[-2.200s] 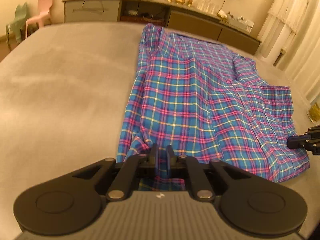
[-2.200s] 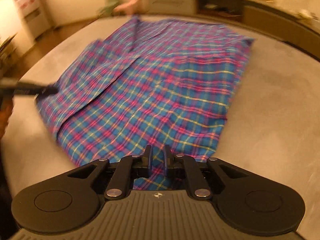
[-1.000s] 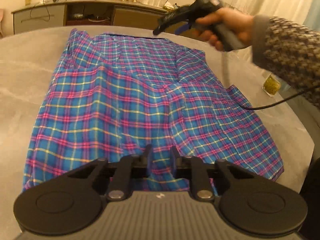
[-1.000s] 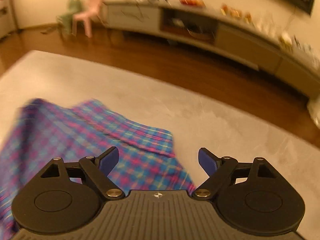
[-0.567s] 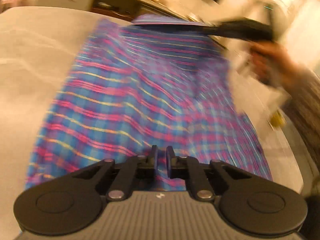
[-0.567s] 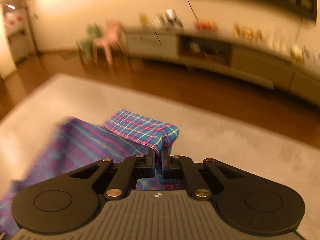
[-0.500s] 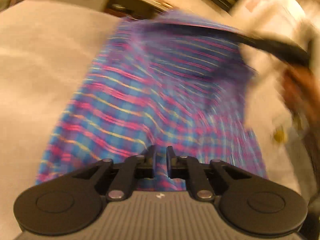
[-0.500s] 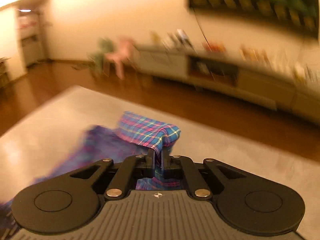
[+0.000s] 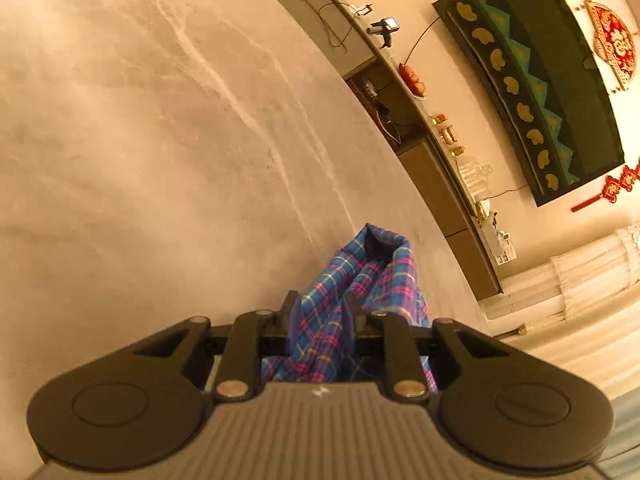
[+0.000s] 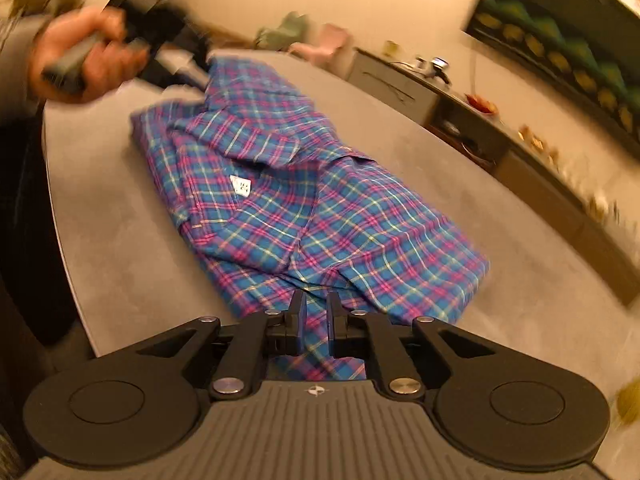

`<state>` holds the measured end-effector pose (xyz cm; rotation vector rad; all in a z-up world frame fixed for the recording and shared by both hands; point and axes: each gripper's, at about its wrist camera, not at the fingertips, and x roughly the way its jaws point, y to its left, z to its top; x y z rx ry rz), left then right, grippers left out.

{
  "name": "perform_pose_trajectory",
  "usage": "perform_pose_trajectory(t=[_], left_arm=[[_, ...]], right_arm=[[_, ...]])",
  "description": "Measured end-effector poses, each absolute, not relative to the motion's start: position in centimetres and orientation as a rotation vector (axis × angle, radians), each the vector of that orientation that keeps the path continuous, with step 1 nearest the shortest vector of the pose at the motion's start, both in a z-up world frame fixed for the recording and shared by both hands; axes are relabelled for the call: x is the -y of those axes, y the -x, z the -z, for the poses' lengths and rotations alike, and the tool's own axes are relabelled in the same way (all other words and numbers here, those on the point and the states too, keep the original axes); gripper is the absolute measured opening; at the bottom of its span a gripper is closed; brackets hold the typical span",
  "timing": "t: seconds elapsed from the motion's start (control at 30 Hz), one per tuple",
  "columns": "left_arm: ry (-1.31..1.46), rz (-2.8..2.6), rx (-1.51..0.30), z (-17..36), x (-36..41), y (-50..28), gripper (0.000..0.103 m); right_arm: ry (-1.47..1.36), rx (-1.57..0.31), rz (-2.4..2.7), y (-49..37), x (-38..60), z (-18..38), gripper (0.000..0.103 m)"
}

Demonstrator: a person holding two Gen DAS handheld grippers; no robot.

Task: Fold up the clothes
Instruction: 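Grasp the folded hem with both grippers and fold it again toward the collar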

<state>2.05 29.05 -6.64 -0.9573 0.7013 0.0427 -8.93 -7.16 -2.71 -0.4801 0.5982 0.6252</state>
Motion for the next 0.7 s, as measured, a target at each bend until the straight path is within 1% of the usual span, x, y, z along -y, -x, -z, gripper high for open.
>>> perform_pose_trajectory(t=[0.07, 0.13, 0.2, 0.27, 0.53, 0.6, 0.63, 0.67, 0.7], left_arm=[[0.948, 0.008, -0.707, 6.7, -28.6, -1.9, 0.023], [0.925, 0.037, -0.706, 6.7, -28.2, -1.8, 0.026], [0.894, 0.049, -0.708, 6.4, -27.8, -1.6, 0.026], [0.853, 0.06, -0.715, 6.2, -27.2, -1.4, 0.026], [0.627, 0.102, -0.79, 6.0, -24.3, 0.1, 0.026], [0.575, 0.112, -0.809, 6.0, -23.8, 0.4, 0.027], [0.565, 0.113, -0.816, 6.1, -23.8, 0.3, 0.028], [0.562, 0.108, -0.814, 6.1, -23.8, 0.3, 0.028], [0.558, 0.103, -0.812, 6.0, -23.8, 0.3, 0.028]], right_arm=[[0.38, -0.607, -0.622, 9.0, 7.7, 1.7, 0.014], [0.241, -0.619, -0.613, 8.4, 8.7, 1.1, 0.023], [0.068, -0.639, -0.588, 7.6, 9.3, 0.6, 0.045], [-0.091, -0.655, -0.595, 7.4, 9.7, 0.2, 0.052], [0.251, -0.657, -0.607, 7.9, 0.0, 2.6, 0.052], [0.309, -0.675, -0.554, 7.3, -0.7, 3.5, 0.049], [0.338, -0.683, -0.527, 6.9, -1.0, 3.9, 0.045], [0.321, -0.695, -0.518, 6.6, -0.7, 3.9, 0.033], [0.301, -0.708, -0.51, 6.4, -0.5, 3.9, 0.017]])
